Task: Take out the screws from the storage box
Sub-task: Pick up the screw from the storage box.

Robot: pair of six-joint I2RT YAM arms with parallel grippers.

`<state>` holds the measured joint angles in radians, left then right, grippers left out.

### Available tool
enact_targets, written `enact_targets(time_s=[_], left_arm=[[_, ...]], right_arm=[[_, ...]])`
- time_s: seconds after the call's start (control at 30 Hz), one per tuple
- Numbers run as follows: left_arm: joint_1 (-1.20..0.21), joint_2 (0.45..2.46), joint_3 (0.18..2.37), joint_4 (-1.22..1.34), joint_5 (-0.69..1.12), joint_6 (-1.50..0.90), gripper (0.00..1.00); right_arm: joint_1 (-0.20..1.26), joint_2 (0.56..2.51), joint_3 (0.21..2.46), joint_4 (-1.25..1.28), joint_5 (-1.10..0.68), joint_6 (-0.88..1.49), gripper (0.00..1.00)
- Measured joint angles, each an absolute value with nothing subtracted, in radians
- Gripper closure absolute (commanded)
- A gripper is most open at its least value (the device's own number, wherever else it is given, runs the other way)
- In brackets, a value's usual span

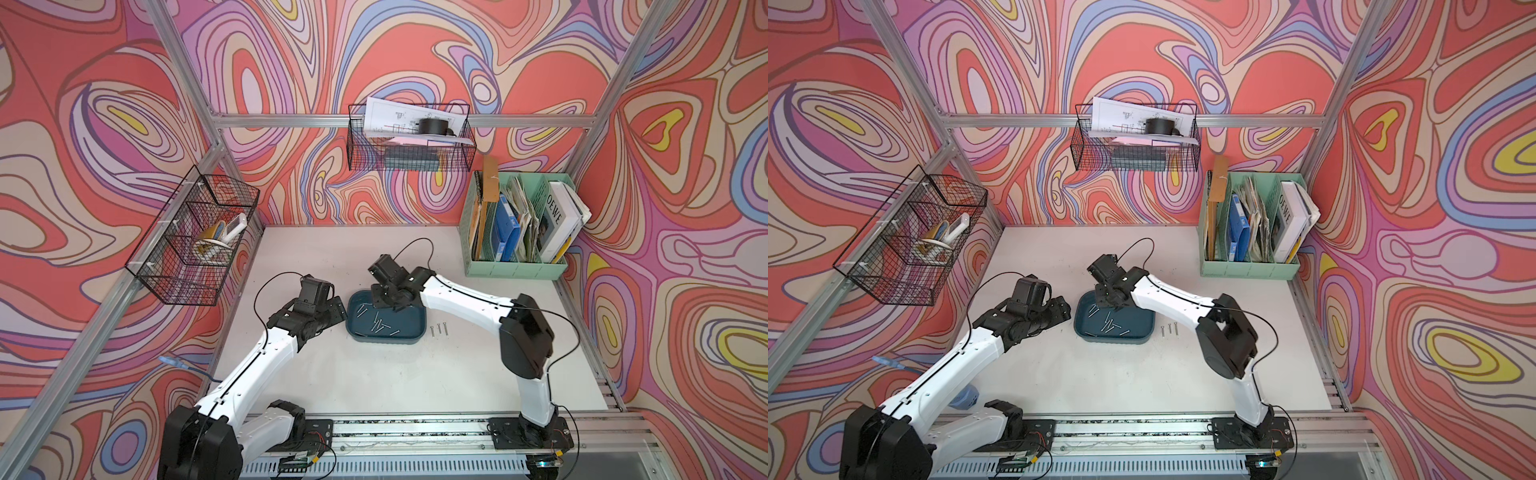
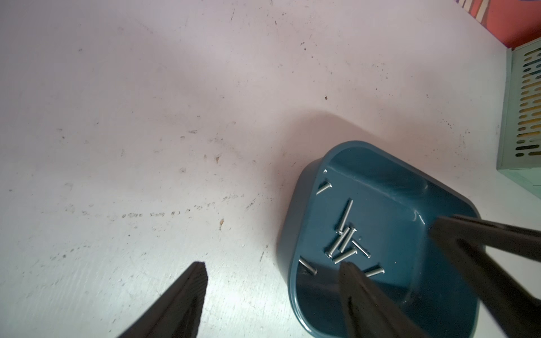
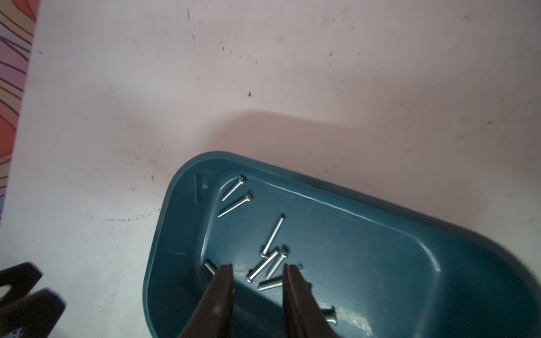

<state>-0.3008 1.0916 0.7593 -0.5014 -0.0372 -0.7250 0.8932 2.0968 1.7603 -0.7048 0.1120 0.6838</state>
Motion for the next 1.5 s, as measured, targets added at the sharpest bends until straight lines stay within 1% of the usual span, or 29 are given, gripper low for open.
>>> enact_targets(time_s=[0.07, 0.17, 0.33, 0.57, 0.87, 1.2, 1.37, 1.5], left_arm=[[-0.299, 1.078, 0.757, -0.501, -0.039, -0.735, 0.23], [-0.297, 1.056, 0.746, -0.498, -0.047, -0.743, 0.23], [-0.293, 1.011, 0.724, -0.498, -0.076, -0.753, 0.22], [-0.293, 0.993, 0.721, -0.499, -0.085, -0.752, 0.22], [-0.293, 0.978, 0.721, -0.503, -0.104, -0.752, 0.22], [-0.293, 0.969, 0.721, -0.511, -0.113, -0.752, 0.22], [-0.293, 0.970, 0.721, -0.511, -0.112, -0.752, 0.22], [-0.293, 0.970, 0.721, -0.511, -0.111, -0.753, 0.22]], right_arm=[[0.919, 2.178, 1.831, -0.753, 0.141, 0.725, 0.70], [0.926, 2.234, 1.870, -0.801, 0.172, 0.774, 0.70], [0.914, 2.266, 1.898, -0.846, 0.208, 0.820, 0.72], [0.912, 2.328, 1.963, -0.853, 0.228, 0.832, 0.72], [0.912, 2.361, 1.966, -0.862, 0.234, 0.841, 0.74], [0.912, 2.372, 1.957, -0.848, 0.235, 0.859, 0.83], [0.912, 2.370, 1.944, -0.825, 0.236, 0.866, 0.93], [0.912, 2.363, 1.930, -0.808, 0.238, 0.869, 0.98]])
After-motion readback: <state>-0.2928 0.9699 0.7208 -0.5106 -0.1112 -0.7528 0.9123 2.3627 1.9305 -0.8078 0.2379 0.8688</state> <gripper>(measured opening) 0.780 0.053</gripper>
